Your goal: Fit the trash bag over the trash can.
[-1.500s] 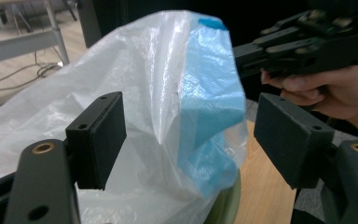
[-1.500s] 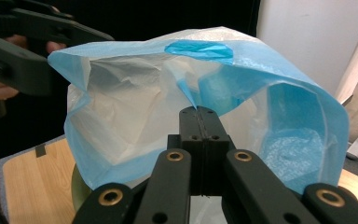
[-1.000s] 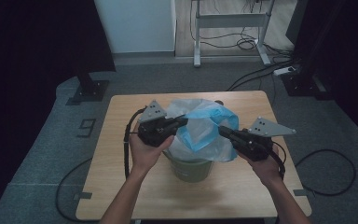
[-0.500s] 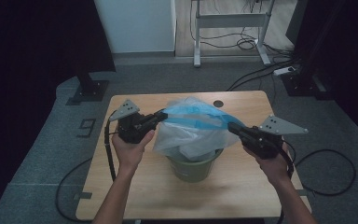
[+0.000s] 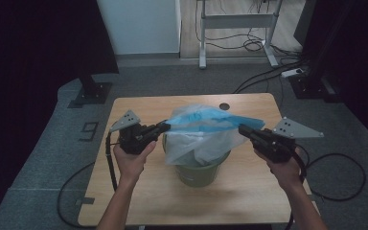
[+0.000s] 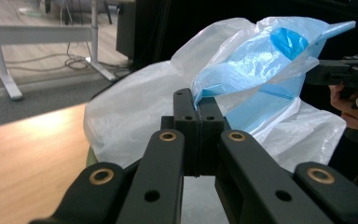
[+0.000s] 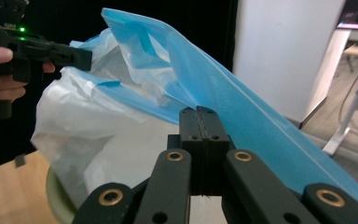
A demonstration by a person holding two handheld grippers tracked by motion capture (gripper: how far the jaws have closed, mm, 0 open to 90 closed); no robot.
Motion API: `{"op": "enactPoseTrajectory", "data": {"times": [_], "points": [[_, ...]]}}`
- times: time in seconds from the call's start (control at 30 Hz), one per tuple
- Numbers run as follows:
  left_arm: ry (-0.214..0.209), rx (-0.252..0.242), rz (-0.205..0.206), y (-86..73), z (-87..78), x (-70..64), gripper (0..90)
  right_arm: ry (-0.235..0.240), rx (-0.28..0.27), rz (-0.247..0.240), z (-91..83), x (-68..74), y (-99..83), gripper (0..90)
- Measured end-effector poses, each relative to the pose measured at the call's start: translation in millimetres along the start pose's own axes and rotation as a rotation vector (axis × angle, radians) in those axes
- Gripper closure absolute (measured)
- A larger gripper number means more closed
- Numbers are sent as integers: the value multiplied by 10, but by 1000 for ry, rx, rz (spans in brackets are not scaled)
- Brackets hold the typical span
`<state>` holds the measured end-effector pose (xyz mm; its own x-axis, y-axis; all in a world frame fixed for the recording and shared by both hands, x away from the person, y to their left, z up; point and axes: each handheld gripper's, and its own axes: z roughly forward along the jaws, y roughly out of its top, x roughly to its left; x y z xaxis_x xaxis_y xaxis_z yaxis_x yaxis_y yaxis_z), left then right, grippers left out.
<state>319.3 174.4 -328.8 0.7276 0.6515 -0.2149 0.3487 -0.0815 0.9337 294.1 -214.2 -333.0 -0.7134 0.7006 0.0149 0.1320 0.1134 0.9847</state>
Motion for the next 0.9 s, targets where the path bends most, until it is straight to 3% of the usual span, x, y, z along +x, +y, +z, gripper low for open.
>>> {"op": "enactPoseTrajectory", "data": {"times": [0.13, 0.4, 0.5, 0.53, 0.57, 0.6, 0.67, 0.8, 0.9], "points": [[11, 14, -13, -141, -72, 21, 895, 42, 34, 14, 43, 33, -172, 891], [8, 30, -26, -294, -171, 47, 873, 76, 69, 12, 105, 106, -262, 891], [19, 34, -15, -302, -185, 25, 706, 80, 75, 10, 122, 122, -264, 892], [36, 21, -6, -298, -198, 4, 706, 82, 77, 8, 136, 129, -260, 892], [45, 14, 4, -286, -213, -9, 650, 85, 81, 6, 152, 140, -252, 892], [58, 10, 30, -251, -234, -43, 540, 89, 84, 1, 177, 156, -231, 892], [68, 5, 49, -212, -248, -79, 435, 92, 86, -3, 196, 165, -206, 892], [60, 9, 78, -124, -250, -148, 317, 92, 92, -8, 217, 161, -164, 892], [54, 15, 101, -72, -236, -199, 290, 90, 94, -10, 222, 159, -146, 892]]}}
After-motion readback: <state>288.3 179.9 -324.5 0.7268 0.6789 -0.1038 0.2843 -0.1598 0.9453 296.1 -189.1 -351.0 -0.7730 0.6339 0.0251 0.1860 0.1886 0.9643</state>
